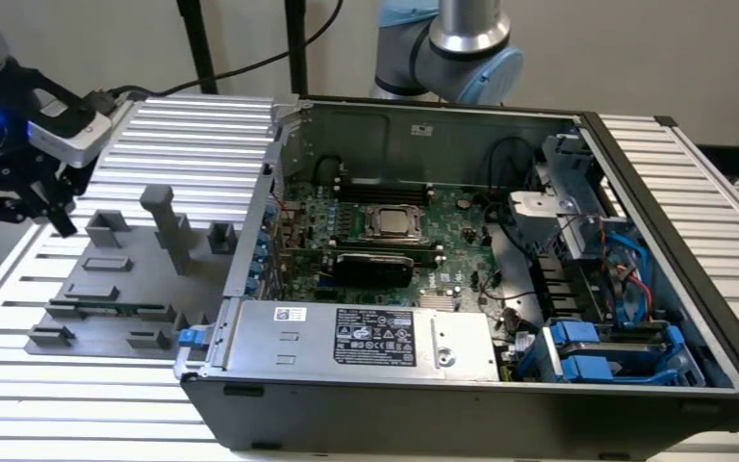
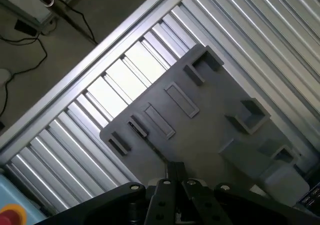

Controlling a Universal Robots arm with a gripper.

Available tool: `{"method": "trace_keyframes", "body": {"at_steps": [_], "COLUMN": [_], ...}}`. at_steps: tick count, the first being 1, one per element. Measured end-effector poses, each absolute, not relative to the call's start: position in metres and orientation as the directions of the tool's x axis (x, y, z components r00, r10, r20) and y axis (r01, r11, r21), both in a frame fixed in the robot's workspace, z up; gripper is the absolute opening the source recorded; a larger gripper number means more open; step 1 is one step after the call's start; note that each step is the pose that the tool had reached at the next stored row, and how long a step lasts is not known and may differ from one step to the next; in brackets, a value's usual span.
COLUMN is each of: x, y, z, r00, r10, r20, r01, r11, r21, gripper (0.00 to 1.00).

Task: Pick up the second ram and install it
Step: 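Pick up the second ram and move it above second insertion slot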

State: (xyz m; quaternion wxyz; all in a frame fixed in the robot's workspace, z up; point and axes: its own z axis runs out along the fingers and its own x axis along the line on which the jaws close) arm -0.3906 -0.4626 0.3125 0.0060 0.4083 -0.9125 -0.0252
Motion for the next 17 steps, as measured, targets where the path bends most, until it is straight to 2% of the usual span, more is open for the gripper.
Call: {"method": "trace_keyframes", "body": {"at_steps": [17], "x": [-0.391], "y": [-0.463], "z": [0.298], "r00": [-0.407], "r10": [-0.913], "r20": [-0.010], "r01": [-0.912], "r11": [0.406], "r21": [0.051], "gripper": [0.11]}}
